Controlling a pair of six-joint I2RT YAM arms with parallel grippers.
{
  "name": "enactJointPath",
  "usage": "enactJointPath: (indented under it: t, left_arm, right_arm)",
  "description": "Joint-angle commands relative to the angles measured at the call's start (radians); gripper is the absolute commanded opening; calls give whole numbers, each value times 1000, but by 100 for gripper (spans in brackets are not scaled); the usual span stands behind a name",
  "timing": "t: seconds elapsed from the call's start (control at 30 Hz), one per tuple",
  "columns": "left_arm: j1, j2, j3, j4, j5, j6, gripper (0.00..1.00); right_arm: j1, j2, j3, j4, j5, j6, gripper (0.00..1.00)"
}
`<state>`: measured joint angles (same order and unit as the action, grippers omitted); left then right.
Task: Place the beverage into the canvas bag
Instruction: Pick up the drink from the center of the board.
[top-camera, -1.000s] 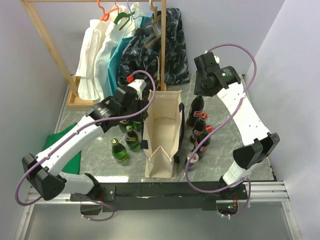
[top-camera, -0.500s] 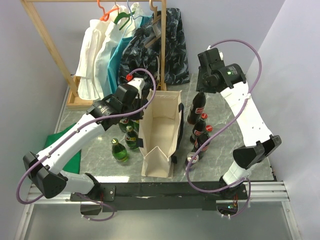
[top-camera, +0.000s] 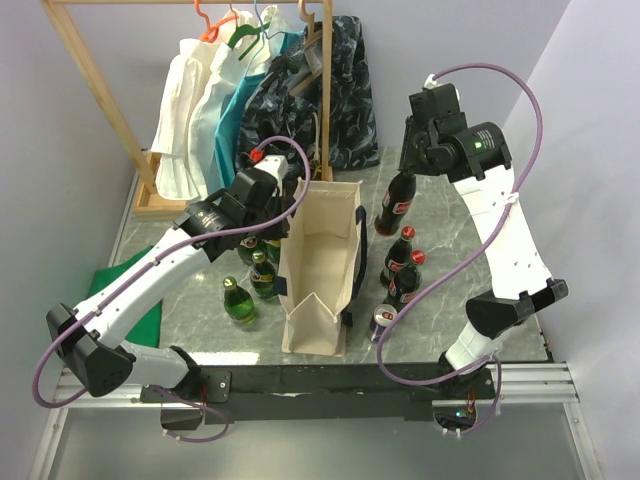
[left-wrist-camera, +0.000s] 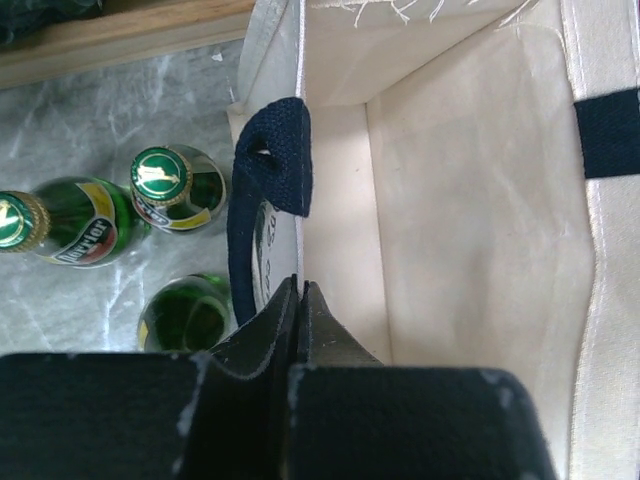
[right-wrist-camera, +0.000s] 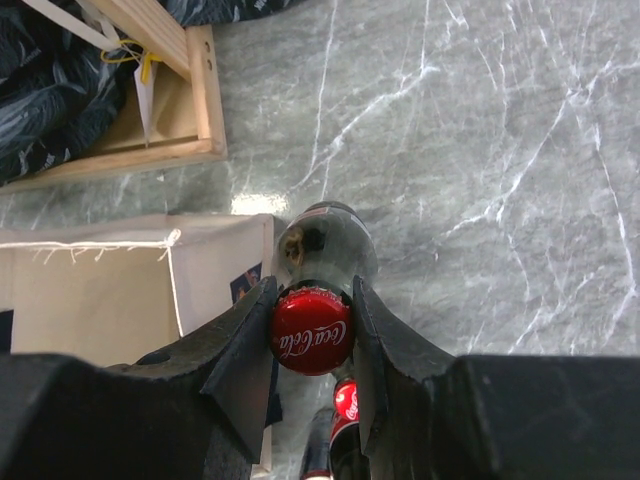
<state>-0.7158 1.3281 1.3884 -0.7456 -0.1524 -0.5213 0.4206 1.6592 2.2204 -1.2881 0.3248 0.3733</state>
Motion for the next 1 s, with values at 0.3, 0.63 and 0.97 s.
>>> enactJointPath:
  t: [0.3, 0.63, 0.97]
  left_arm:
    - [-7, 8, 3, 72, -12, -147, 1]
    - [-8, 17, 6, 98, -26, -204, 1]
    - [-8, 36, 9, 129, -49, -267, 1]
  right_arm:
    - [-8, -70, 220, 125, 3, 9, 0]
    - [-8, -121, 243, 213, -47, 6, 0]
    - [-8, -167, 252, 332, -69, -1, 0]
